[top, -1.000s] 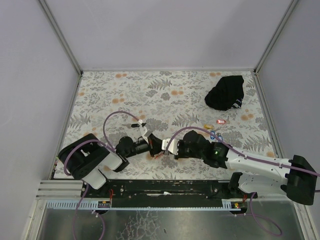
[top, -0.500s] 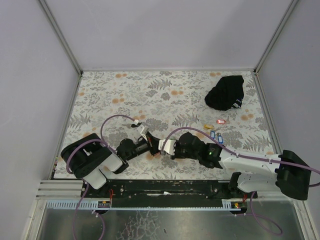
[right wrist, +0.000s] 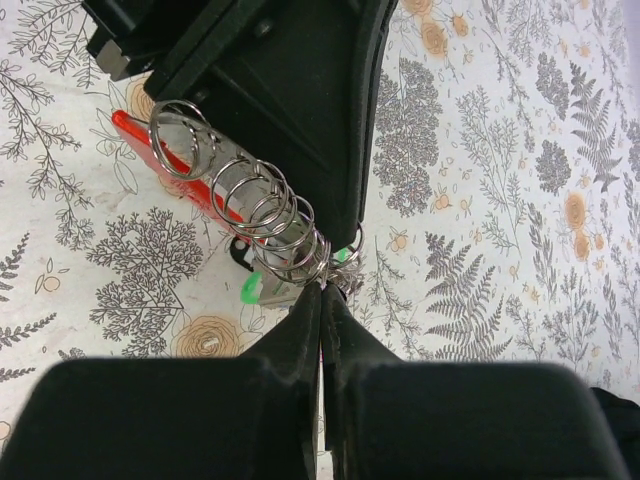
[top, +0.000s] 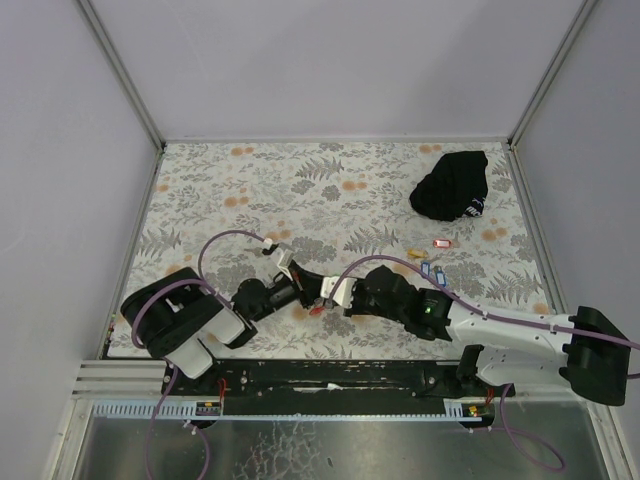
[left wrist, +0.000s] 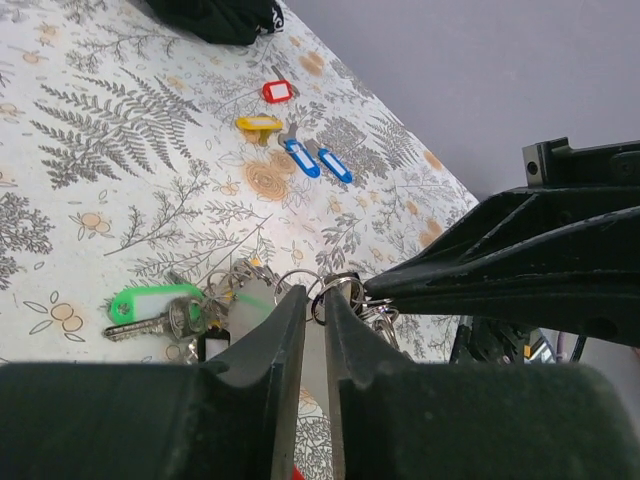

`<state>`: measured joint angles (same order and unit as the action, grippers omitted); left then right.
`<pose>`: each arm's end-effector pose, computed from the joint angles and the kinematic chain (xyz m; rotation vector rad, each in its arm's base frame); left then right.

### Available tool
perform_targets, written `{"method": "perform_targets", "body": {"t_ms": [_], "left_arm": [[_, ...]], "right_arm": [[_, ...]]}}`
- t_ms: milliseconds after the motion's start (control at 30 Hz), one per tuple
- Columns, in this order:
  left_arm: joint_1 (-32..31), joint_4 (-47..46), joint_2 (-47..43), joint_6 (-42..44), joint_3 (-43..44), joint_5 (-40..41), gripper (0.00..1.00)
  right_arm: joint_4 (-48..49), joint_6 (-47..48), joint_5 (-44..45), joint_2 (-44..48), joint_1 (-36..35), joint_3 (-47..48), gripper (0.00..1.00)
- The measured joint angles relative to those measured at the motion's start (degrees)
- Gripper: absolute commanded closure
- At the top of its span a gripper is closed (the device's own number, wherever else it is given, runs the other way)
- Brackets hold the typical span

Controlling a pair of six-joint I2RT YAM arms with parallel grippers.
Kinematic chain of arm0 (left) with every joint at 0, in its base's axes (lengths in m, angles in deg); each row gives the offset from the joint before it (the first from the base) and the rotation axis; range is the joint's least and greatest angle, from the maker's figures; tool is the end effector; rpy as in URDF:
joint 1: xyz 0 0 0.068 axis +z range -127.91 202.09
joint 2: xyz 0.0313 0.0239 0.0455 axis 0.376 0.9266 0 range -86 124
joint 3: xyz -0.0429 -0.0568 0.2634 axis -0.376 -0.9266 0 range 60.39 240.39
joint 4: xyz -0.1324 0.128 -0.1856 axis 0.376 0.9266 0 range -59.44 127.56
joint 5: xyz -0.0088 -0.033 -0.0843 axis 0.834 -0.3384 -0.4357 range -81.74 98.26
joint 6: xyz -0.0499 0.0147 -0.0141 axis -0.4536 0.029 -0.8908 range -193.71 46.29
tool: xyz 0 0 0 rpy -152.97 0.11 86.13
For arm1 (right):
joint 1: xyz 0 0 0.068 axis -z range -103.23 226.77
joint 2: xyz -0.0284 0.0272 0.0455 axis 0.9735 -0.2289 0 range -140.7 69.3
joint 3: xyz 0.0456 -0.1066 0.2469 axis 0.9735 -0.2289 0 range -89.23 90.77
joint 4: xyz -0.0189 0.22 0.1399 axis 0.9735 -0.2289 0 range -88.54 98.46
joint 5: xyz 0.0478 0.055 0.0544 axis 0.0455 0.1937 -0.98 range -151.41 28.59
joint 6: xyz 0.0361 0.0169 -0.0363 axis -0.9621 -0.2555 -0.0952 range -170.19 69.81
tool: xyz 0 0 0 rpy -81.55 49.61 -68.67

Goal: Put the keys on the keyring

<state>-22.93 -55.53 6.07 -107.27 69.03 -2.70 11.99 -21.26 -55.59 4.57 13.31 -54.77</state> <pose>0.1551 -0.1647 0.1460 0.3298 1.6263 -1.2178 0.1136 0.2191 0.2313 -1.4313 1.4616 0.2746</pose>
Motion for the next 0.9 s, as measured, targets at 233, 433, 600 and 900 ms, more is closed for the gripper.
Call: {"method": "perform_targets", "body": {"t_ms": [233, 433, 600, 900], "left_arm": [[0.24, -0.85, -2.82, 3.21, -1.05, 0.5, 0.64], [0.44, 2.71, -9.86, 4.22, -4.39, 1.2, 0.62], [0.35, 12.79, -19.63, 5.57, -4.39, 1.53, 0.61], [-3.87, 28.59, -25.07, 6.62, -4.17, 3.21, 0.6]], "right_arm": [[-0.92, -0.26, 0.31, 0.72, -0.46, -0.96, 1.0], [-1.09, -1.38, -0.76, 0.72, -0.55, -2.89, 1.0], [0.28, -4.0, -2.47, 0.72, -0.57, -5.18, 1.0], [2.34, -13.97, -4.83, -2.01, -0.63, -6.84, 1.0]]}}
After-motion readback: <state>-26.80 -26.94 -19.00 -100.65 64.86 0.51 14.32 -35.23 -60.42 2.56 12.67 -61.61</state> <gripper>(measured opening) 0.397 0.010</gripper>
